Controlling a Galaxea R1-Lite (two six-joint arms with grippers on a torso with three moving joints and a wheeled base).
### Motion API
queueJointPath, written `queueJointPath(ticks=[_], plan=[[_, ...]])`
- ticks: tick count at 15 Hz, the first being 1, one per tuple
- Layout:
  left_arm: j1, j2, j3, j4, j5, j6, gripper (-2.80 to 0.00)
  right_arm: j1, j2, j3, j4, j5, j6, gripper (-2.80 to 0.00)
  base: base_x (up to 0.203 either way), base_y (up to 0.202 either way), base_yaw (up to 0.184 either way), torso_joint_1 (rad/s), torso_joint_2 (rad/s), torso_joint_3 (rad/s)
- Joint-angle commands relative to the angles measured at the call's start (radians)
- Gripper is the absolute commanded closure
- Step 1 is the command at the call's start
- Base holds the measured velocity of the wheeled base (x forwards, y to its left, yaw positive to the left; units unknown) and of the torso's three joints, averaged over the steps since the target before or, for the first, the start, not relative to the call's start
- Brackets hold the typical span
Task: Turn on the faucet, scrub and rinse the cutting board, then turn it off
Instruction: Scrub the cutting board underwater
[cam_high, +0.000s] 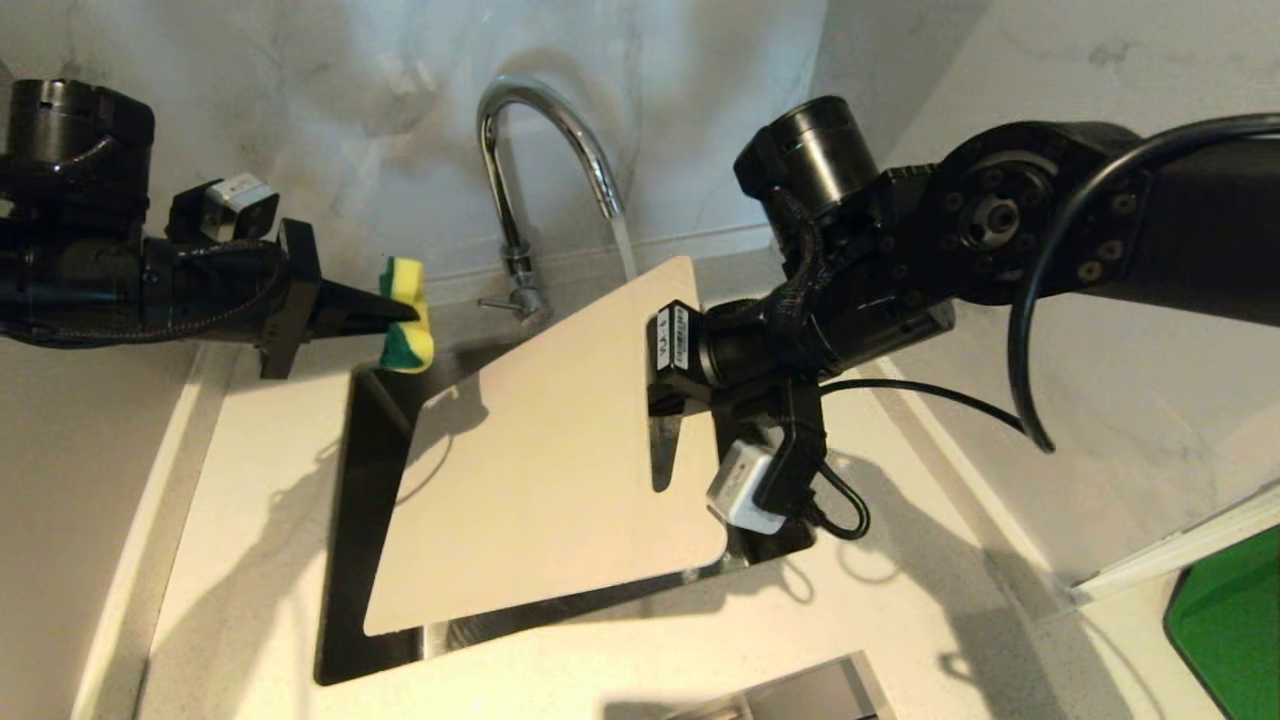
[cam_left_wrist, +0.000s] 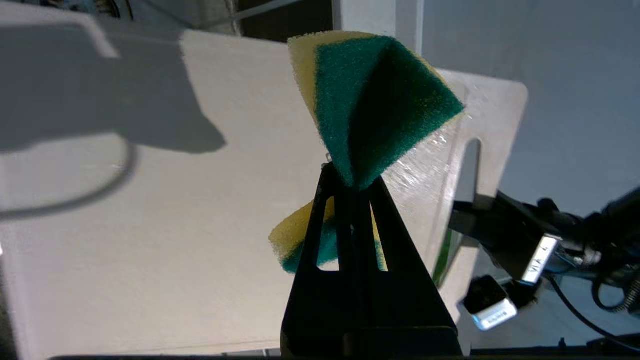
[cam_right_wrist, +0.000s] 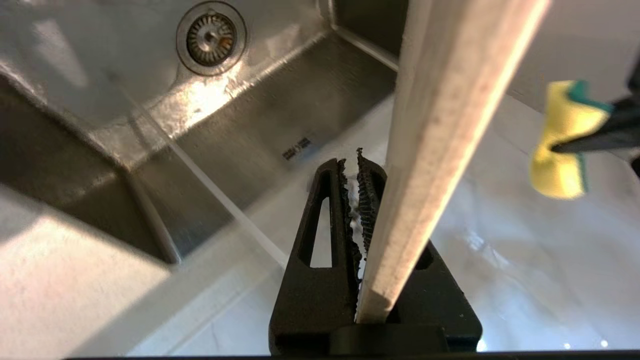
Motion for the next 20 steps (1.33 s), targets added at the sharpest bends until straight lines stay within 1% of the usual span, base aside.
queueJointPath(ticks=[1, 3, 5, 9, 11, 15, 20], plan=[[-0.001, 0.017, 0.001, 0.001, -0.003, -0.005, 0.0, -0.001, 0.069, -0.035, 0.002, 0.003, -0.022, 0.0, 0.0, 0.0, 0.0, 0.0, 0.0, 0.0], [-0.001, 0.02, 0.001, -0.001, -0.003, -0.005, 0.0, -0.02, 0.107, -0.09, 0.002, 0.004, -0.031, 0.0, 0.0, 0.0, 0.0, 0.0, 0.0, 0.0], [-0.001, 0.03, 0.0, -0.001, -0.003, -0.006, 0.0, -0.065, 0.152, -0.129, 0.004, 0.009, -0.056, 0.0, 0.0, 0.0, 0.0, 0.0, 0.0, 0.0], [-0.001, 0.037, 0.001, -0.002, -0.003, -0.006, 0.0, -0.116, 0.183, -0.137, -0.006, 0.015, -0.066, 0.0, 0.0, 0.0, 0.0, 0.0, 0.0, 0.0], [-0.001, 0.047, -0.001, -0.004, -0.003, -0.006, 0.0, -0.127, 0.194, -0.137, -0.02, 0.018, -0.082, 0.0, 0.0, 0.0, 0.0, 0.0, 0.0, 0.0], [-0.001, 0.048, 0.001, -0.004, -0.003, -0.007, 0.0, -0.16, 0.2, -0.137, -0.076, 0.034, -0.086, 0.0, 0.0, 0.0, 0.0, 0.0, 0.0, 0.0], [-0.014, 0.048, 0.01, -0.006, -0.003, -0.007, 0.0, -0.179, 0.195, -0.137, -0.082, 0.038, -0.087, 0.0, 0.0, 0.0, 0.0, 0.0, 0.0, 0.0]])
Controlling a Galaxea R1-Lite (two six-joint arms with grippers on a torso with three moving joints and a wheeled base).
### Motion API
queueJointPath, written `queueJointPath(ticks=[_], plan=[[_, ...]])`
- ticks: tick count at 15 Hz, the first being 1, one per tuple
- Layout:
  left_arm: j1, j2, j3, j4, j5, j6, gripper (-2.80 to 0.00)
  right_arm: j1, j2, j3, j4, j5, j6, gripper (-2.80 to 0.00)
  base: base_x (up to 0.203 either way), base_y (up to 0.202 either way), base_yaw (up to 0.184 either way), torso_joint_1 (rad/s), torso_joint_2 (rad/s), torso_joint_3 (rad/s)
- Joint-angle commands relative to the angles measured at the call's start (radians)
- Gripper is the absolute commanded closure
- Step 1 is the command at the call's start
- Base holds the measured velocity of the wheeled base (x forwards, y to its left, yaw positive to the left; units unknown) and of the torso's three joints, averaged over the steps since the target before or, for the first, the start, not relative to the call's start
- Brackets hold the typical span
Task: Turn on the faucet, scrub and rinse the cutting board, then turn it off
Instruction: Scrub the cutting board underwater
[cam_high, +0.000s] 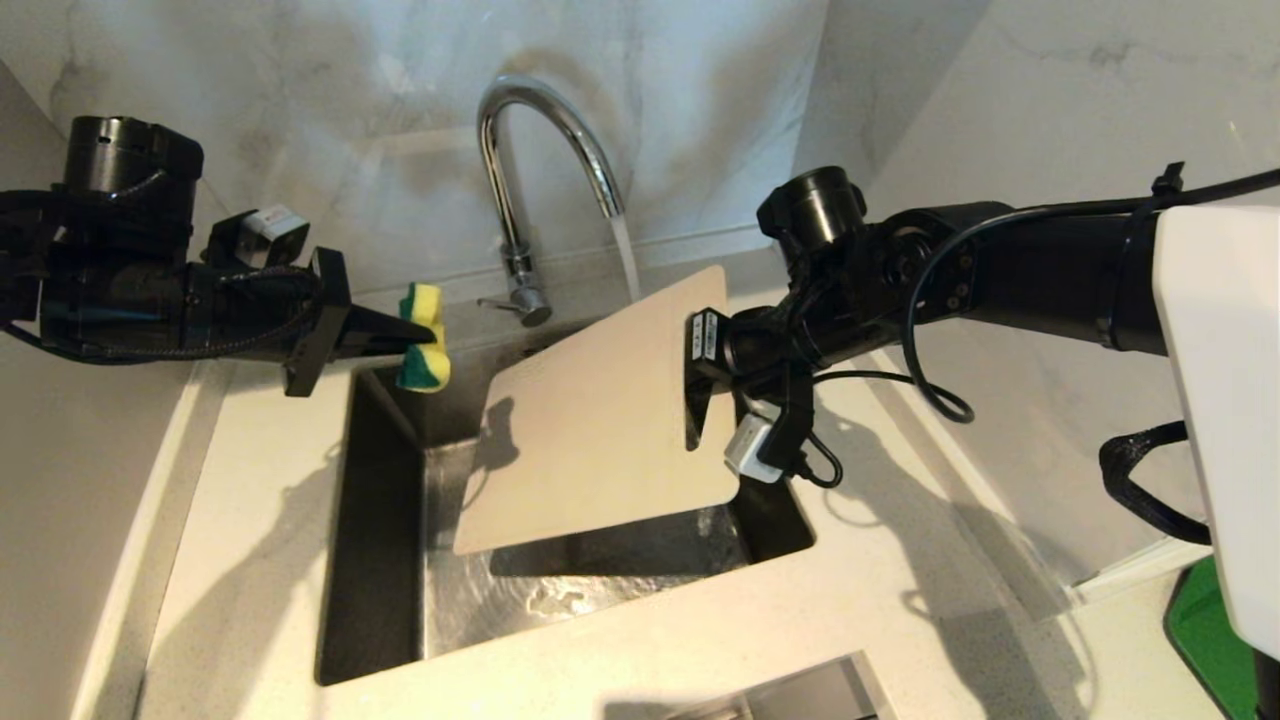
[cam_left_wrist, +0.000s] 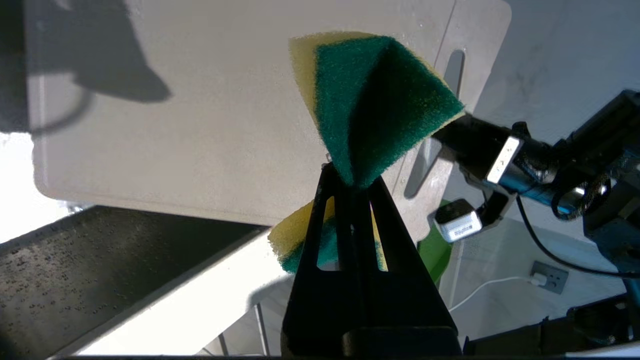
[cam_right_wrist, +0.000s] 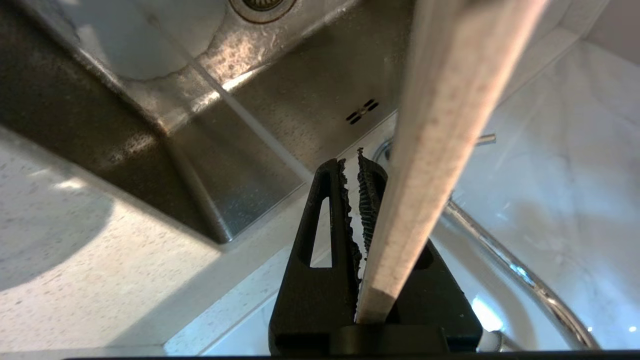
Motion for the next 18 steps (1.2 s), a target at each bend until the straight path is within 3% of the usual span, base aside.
queueJointPath(ticks=[1, 18], plan=[[-0.002, 0.001, 0.002, 0.001, -0.003, -0.004, 0.0, -0.018, -0.004, 0.0, -0.005, 0.002, -0.015, 0.0, 0.0, 0.0, 0.0, 0.0, 0.0, 0.0], [-0.005, 0.03, 0.004, 0.001, -0.002, -0.01, 0.0, -0.08, -0.004, 0.0, -0.038, 0.03, -0.015, 0.0, 0.0, 0.0, 0.0, 0.0, 0.0, 0.0]])
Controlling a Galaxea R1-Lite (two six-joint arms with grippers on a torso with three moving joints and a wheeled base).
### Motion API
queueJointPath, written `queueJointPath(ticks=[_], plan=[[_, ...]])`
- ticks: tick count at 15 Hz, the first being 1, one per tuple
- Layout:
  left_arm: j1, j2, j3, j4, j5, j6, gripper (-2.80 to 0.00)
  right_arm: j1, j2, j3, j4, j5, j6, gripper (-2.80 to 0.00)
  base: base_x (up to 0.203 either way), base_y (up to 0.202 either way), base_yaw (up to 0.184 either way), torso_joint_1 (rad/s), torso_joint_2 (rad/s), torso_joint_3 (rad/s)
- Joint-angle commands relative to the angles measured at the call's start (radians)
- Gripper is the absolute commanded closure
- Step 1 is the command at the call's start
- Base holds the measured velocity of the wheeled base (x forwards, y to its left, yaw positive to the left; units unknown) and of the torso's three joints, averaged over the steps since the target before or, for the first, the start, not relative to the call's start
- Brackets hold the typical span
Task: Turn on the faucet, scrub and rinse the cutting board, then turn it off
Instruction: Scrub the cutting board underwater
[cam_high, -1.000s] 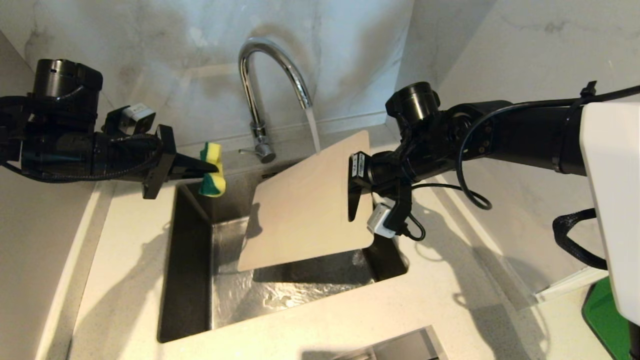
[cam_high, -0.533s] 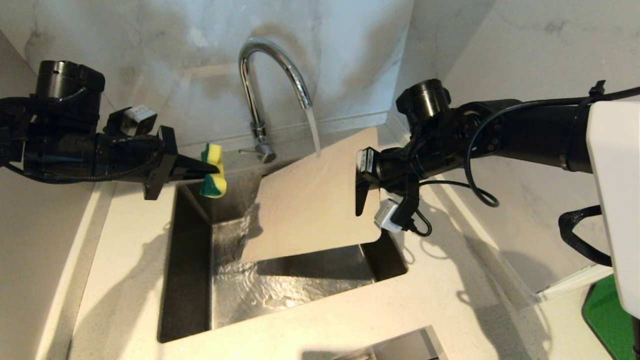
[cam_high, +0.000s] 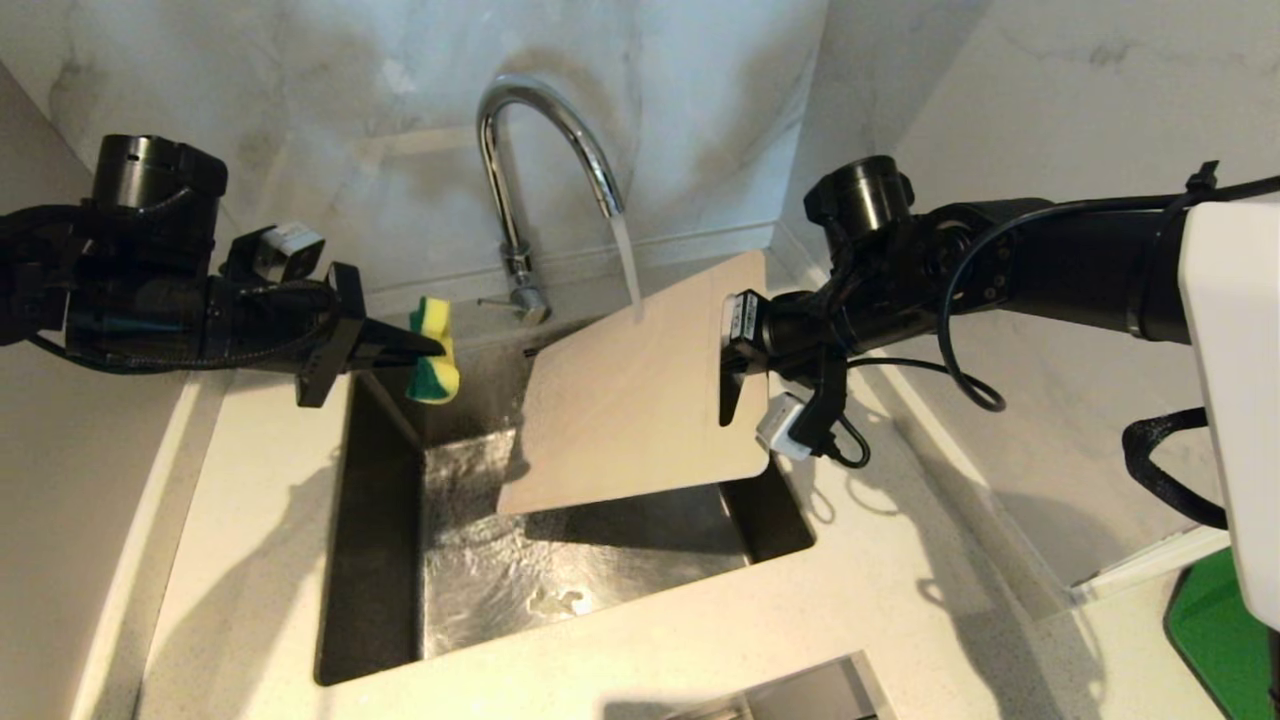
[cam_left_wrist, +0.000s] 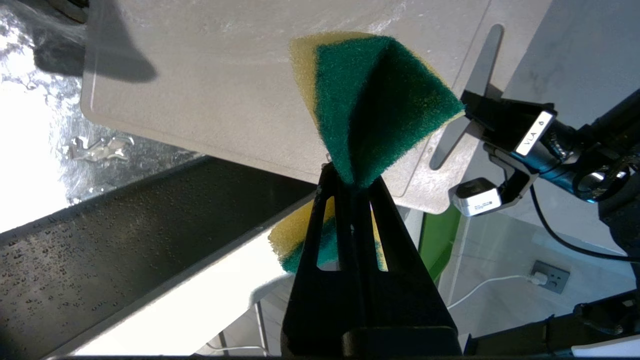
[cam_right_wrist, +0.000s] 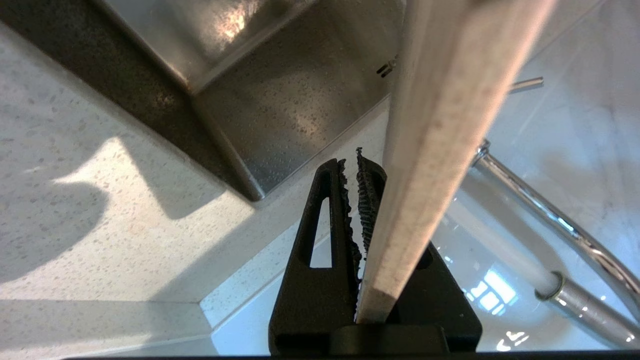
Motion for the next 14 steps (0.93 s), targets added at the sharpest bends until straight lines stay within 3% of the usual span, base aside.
queueJointPath(ticks=[1, 14], plan=[[-0.001, 0.005, 0.0, 0.002, -0.003, -0.006, 0.0, 0.0, 0.0, 0.0, 0.006, 0.004, -0.018, 0.0, 0.0, 0.0, 0.0, 0.0, 0.0, 0.0], [-0.044, 0.024, 0.009, 0.005, -0.001, -0.025, 0.0, 0.06, -0.099, 0.15, 0.004, 0.016, -0.013, 0.0, 0.0, 0.0, 0.0, 0.0, 0.0, 0.0]])
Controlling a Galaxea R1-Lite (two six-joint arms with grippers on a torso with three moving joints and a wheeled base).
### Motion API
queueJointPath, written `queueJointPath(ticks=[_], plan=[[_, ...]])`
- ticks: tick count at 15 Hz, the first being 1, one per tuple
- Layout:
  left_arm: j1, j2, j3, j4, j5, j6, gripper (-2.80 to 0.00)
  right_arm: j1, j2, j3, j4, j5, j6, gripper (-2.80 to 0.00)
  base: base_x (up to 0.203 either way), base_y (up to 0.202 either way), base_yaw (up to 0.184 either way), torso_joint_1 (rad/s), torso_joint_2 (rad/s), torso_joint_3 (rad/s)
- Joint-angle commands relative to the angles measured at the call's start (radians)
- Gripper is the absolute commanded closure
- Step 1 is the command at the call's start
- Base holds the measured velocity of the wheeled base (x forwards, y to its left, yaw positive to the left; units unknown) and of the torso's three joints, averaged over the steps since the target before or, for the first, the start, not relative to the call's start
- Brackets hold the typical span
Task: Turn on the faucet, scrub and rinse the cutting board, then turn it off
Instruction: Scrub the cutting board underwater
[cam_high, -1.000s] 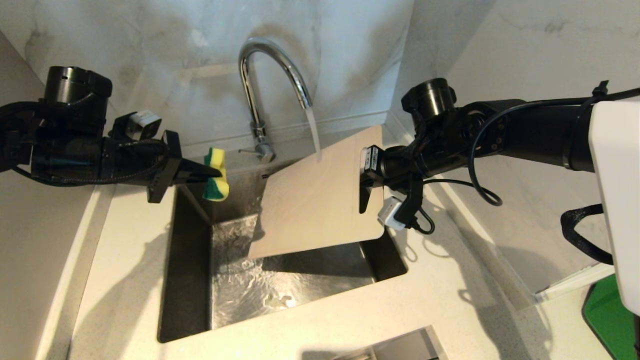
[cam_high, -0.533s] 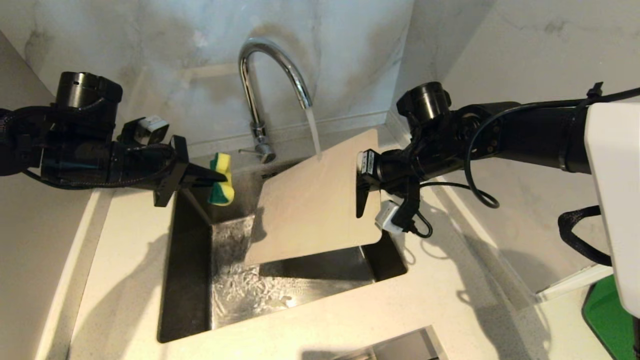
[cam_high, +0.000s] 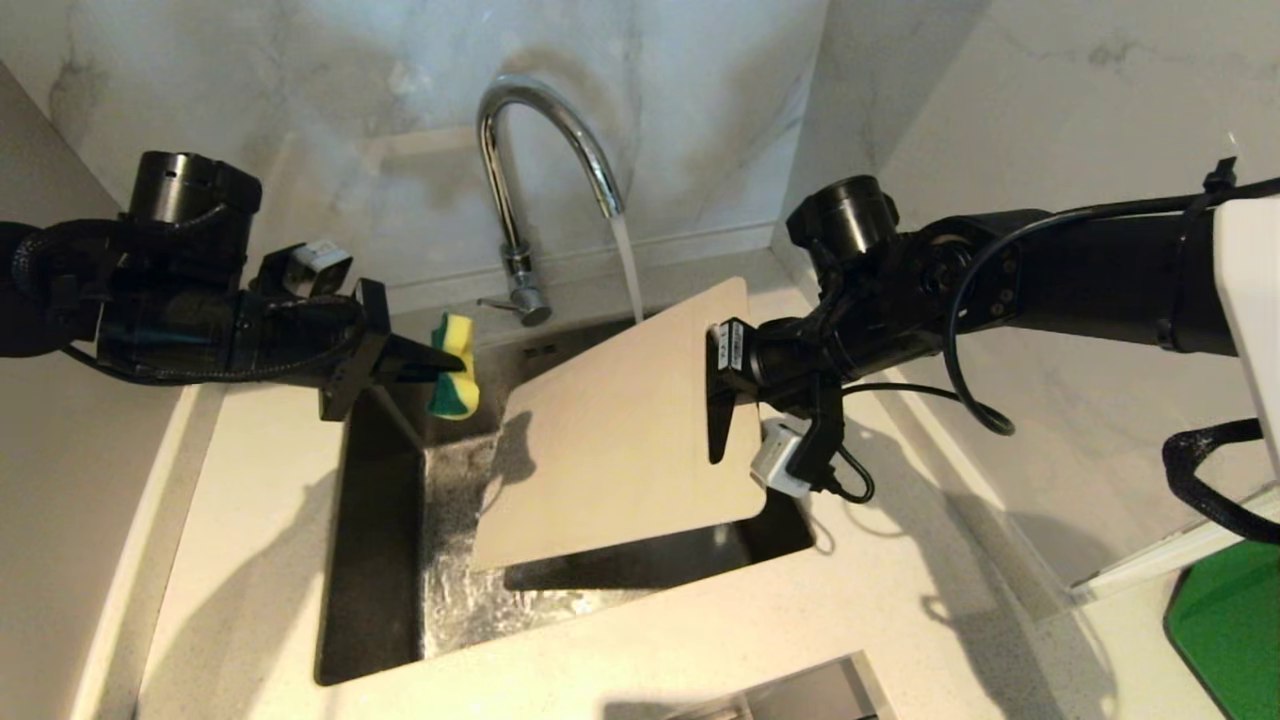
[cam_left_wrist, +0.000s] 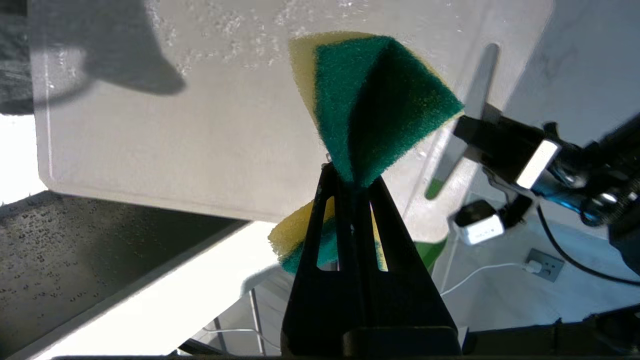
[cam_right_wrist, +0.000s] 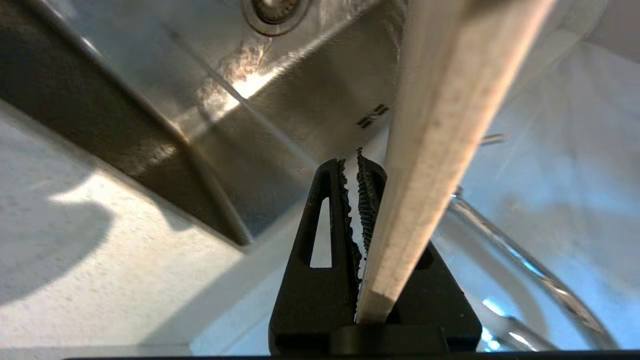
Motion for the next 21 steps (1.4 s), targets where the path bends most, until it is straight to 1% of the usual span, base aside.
queueJointPath(ticks=[1, 4, 7, 11, 14, 18, 21], plan=[[-0.007, 0.005, 0.003, 0.001, -0.002, -0.004, 0.0, 0.008, -0.038, 0.008, 0.003, 0.003, -0.015, 0.0, 0.0, 0.0, 0.0, 0.0, 0.0, 0.0], [-0.007, 0.004, 0.003, 0.001, -0.002, -0.004, 0.0, 0.048, -0.057, -0.003, -0.002, 0.002, -0.001, 0.0, 0.0, 0.0, 0.0, 0.0, 0.0, 0.0], [-0.008, 0.004, 0.003, 0.001, -0.002, -0.004, 0.0, 0.073, -0.063, 0.047, -0.08, 0.002, 0.037, 0.0, 0.0, 0.0, 0.0, 0.0, 0.0, 0.0], [-0.007, 0.005, 0.003, 0.001, -0.002, -0.004, 0.0, 0.132, -0.068, 0.126, -0.184, -0.001, 0.097, 0.0, 0.0, 0.0, 0.0, 0.0, 0.0, 0.0], [-0.008, 0.012, 0.003, 0.001, -0.002, -0.004, 0.0, 0.185, -0.067, 0.127, -0.196, -0.005, 0.123, 0.0, 0.0, 0.0, 0.0, 0.0, 0.0, 0.0], [-0.014, 0.019, 0.009, 0.001, -0.002, -0.001, 0.0, 0.201, -0.08, 0.138, -0.191, 0.0, 0.127, 0.0, 0.0, 0.0, 0.0, 0.0, 0.0, 0.0], [-0.022, 0.018, 0.017, -0.002, -0.002, 0.004, 0.0, 0.205, -0.129, 0.208, -0.191, 0.002, 0.129, 0.0, 0.0, 0.0, 0.0, 0.0, 0.0, 0.0]])
